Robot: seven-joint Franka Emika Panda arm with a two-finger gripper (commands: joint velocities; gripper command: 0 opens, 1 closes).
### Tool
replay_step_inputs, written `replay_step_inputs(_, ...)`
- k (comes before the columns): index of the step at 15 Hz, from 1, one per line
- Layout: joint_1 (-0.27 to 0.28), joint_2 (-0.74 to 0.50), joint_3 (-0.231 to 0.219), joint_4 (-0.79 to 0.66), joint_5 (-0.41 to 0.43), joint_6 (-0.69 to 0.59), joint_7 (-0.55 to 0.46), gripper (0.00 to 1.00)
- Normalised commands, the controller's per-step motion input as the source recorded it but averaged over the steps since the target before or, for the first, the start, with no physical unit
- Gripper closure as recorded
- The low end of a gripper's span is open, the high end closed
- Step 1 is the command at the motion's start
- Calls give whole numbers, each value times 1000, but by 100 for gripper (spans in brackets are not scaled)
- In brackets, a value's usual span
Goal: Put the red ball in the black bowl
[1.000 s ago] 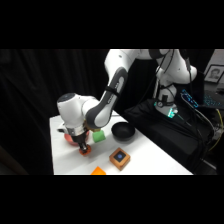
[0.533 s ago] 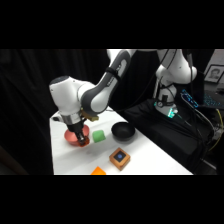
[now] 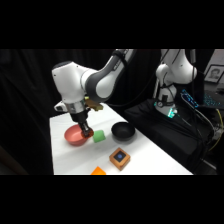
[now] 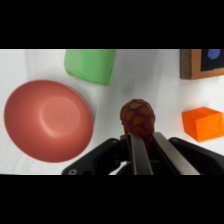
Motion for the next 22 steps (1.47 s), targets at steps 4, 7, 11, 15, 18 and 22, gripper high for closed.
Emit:
replay_step_inputs(4, -32, -521, 3, -582, 69, 90, -161, 95)
replay_step_inputs(7, -32, -507, -8, -587, 84, 146, -166, 95)
replay_step_inputs(11, -22, -484, -18, -576, 103, 204, -161, 95)
replay_step_inputs(15, -16, -458, -32, -561, 123, 257, -160, 95)
replay_step_inputs(18, -17, -423, -44, -534, 138, 275, -164, 96)
replay_step_inputs(22, -18, -375, -46, -480, 166, 270, -171, 96)
